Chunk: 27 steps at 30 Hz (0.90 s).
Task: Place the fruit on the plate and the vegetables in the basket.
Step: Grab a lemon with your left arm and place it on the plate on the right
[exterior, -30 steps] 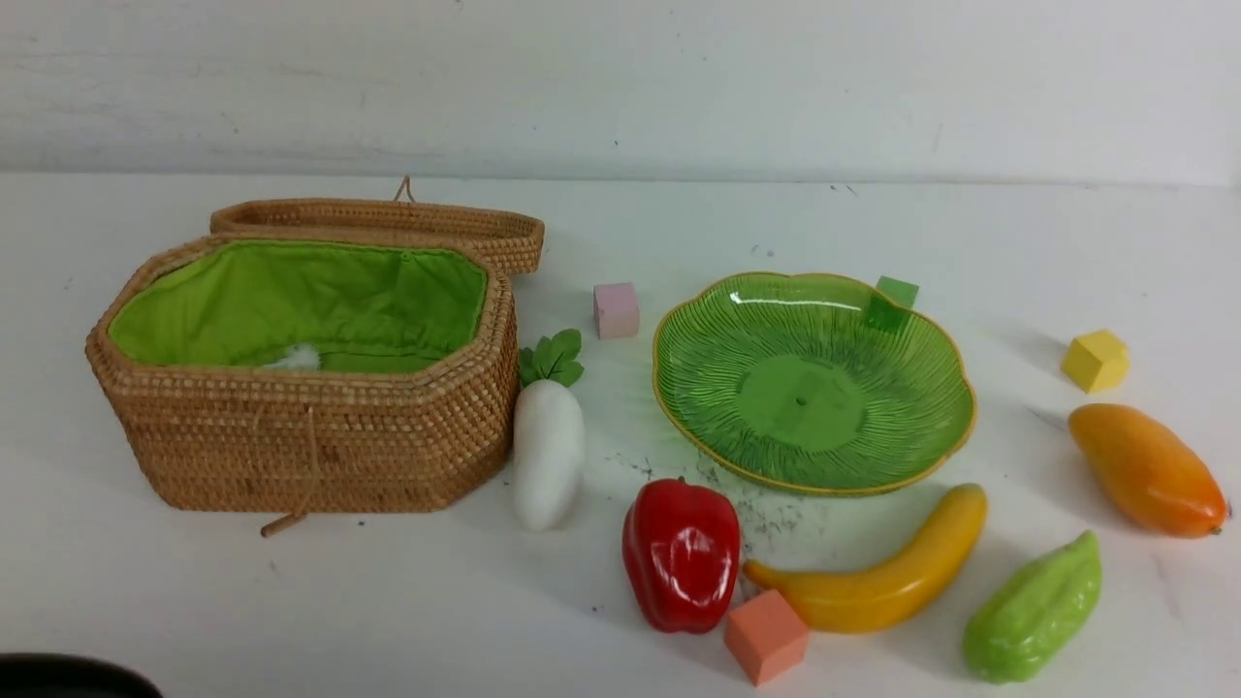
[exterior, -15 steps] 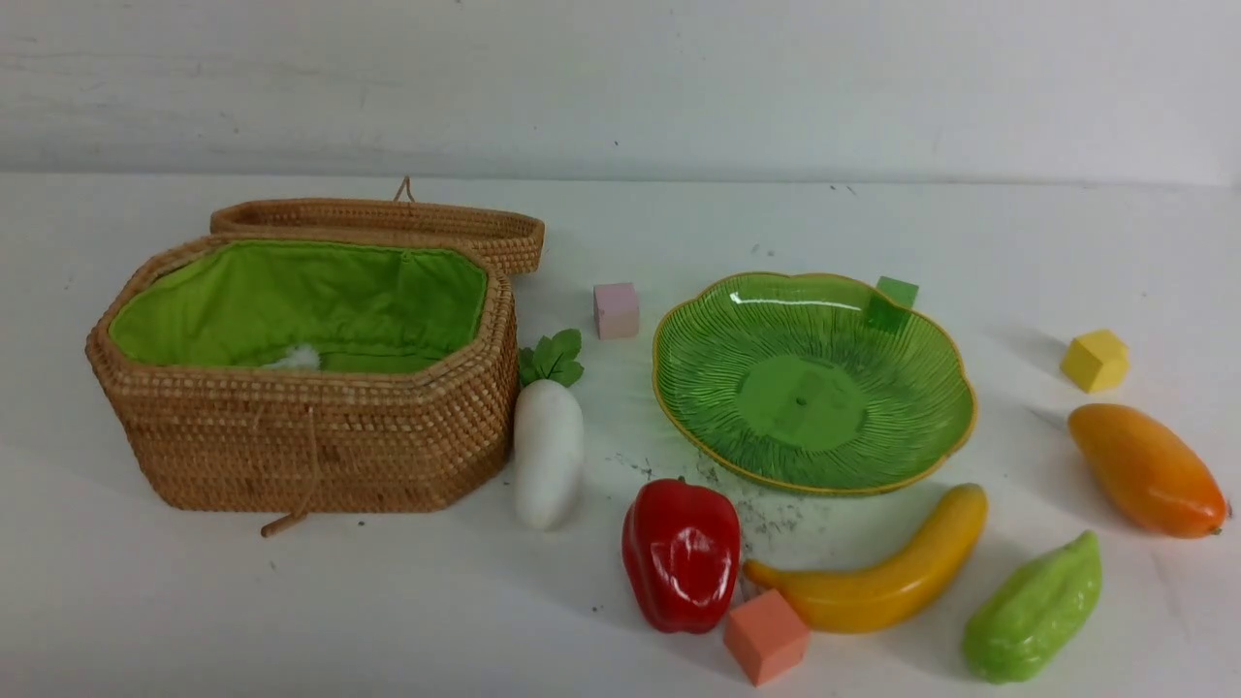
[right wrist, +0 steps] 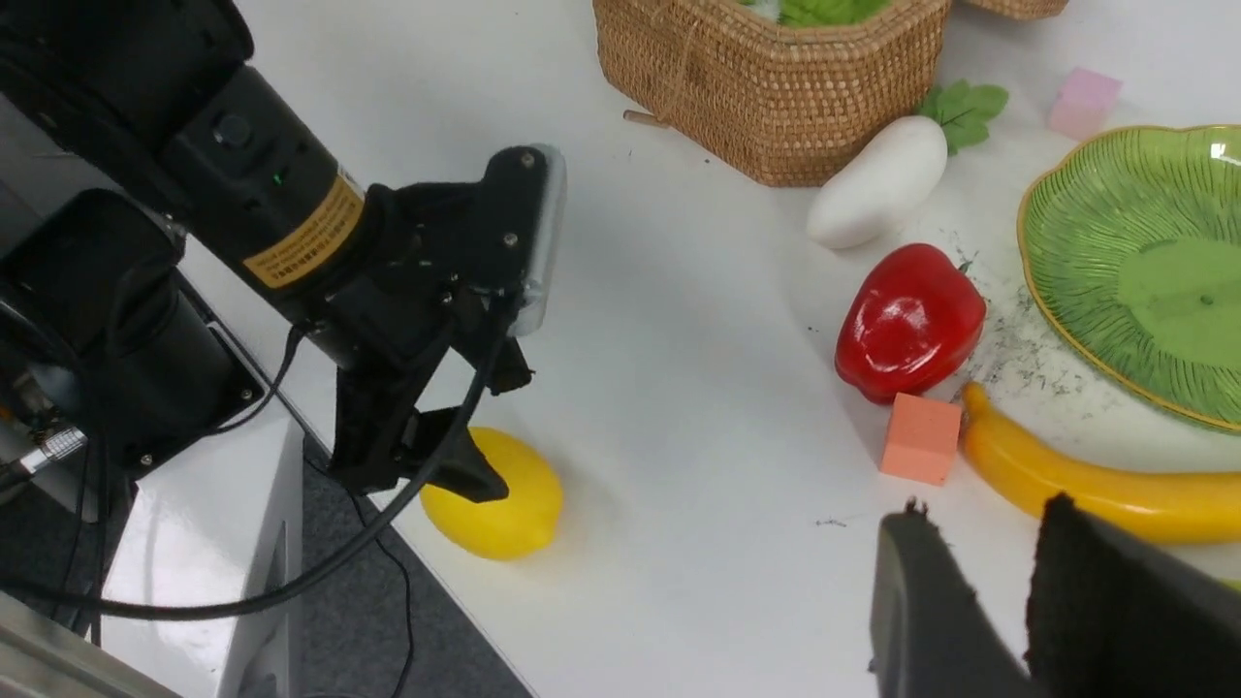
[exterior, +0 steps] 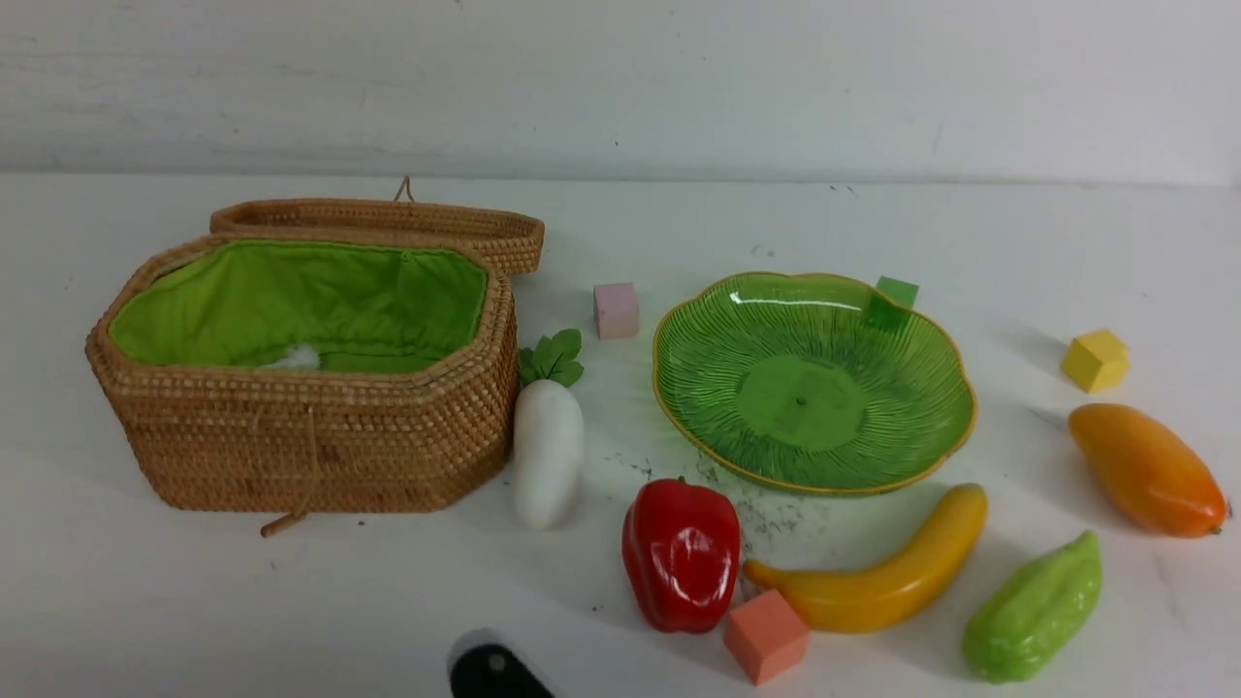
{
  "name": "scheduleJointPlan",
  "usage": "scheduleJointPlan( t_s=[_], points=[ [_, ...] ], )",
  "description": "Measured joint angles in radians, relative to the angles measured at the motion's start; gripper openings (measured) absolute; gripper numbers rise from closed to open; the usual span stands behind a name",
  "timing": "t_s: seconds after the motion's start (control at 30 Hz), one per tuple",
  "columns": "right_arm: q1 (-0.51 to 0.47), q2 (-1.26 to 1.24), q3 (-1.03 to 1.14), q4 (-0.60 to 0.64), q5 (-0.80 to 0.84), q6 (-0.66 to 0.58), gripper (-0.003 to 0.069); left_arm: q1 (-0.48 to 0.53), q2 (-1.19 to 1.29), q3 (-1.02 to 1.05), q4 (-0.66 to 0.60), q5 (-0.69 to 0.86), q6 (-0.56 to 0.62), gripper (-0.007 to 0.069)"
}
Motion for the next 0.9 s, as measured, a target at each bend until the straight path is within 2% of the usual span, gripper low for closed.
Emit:
scheduleJointPlan(
  t_s=[0.17, 0.3, 0.47, 0.73, 0.9],
  points=[
    [0.000, 0.000, 0.000, -0.015, 0.000, 0.000, 0.0184, 0.000, 0.073, 0.000, -0.021, 0.068, 0.293, 0.0590],
    [0.000, 0.000, 0.000, -0.016, 0.000, 0.000, 0.0185, 0.000, 0.093, 0.008, 0.014, 0.029, 0.423, 0.0590],
    [0.000, 0.000, 0.000, -0.019, 0.000, 0.000, 0.0191, 0.000, 0.148, 0.013, 0.065, -0.001, 0.456, 0.0593],
    [0.000, 0.000, 0.000, -0.022, 0.000, 0.000, 0.0196, -0.001, 0.187, 0.012, 0.074, -0.033, 0.459, 0.0596],
    [0.000, 0.000, 0.000, -0.022, 0.000, 0.000, 0.0199, -0.001, 0.187, 0.012, 0.077, -0.029, 0.461, 0.0570]
  ],
)
